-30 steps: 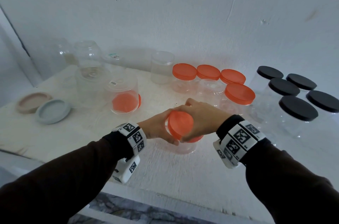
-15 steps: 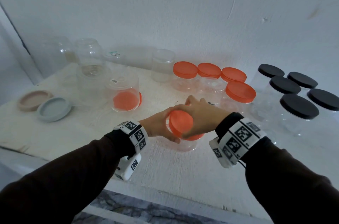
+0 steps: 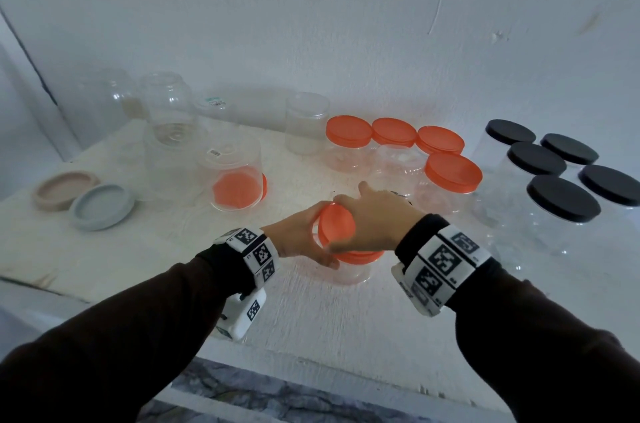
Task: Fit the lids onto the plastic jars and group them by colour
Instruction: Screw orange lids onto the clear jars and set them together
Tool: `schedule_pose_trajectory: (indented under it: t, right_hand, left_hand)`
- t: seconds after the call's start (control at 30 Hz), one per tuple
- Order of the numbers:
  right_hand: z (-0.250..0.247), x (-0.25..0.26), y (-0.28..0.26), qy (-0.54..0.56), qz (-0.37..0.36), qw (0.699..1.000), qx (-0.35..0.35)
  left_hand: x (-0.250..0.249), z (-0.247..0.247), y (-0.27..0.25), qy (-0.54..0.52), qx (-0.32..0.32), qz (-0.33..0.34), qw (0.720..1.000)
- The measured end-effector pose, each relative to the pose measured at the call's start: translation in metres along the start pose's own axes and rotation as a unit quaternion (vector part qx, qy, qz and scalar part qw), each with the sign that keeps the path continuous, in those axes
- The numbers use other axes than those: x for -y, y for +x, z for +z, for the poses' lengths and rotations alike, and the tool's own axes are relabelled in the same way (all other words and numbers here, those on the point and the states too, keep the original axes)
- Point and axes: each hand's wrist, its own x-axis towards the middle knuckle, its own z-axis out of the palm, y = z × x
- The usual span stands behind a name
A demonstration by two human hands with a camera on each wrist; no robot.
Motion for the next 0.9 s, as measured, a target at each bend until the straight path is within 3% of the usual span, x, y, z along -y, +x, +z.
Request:
schedule_pose_trajectory:
  t: [0.1, 0.23, 0.43, 0.5, 0.67, 0.9]
  right_hand:
    - [-0.004, -0.006, 0.001, 0.009, -0.001, 1.000, 0.030]
    - [-0.013, -0.016, 0.000, 0.039, -0.076, 0.990, 0.111]
    - [-0.001, -0.007, 0.001, 0.012, -0.011, 1.000, 0.003]
    - [-0.001, -0.010, 0.000, 0.011, -0.006, 1.000, 0.008]
    - [-0.009, -0.022, 0.001, 0.052, -0.088, 0.989, 0.102]
    - [-0.002, -0.013, -0.001, 0.007, -0.025, 1.000, 0.007]
  left_hand:
    - [-0.001, 0.000, 0.000, 0.002, 0.003, 0.000, 1.000]
    - [-0.003, 0.002, -0.001, -0.006, 0.006, 0.014, 1.000]
    - [-0.001, 0.001, -0.001, 0.005, 0.009, 0.002, 1.000]
    - [-0.001, 0.001, -0.001, 0.002, 0.010, 0.002, 1.000]
    - [-0.002, 0.001, -0.001, -0.015, 0.015, 0.015, 1.000]
    - [-0.001, 0.000, 0.000, -0.013, 0.019, 0.009, 1.000]
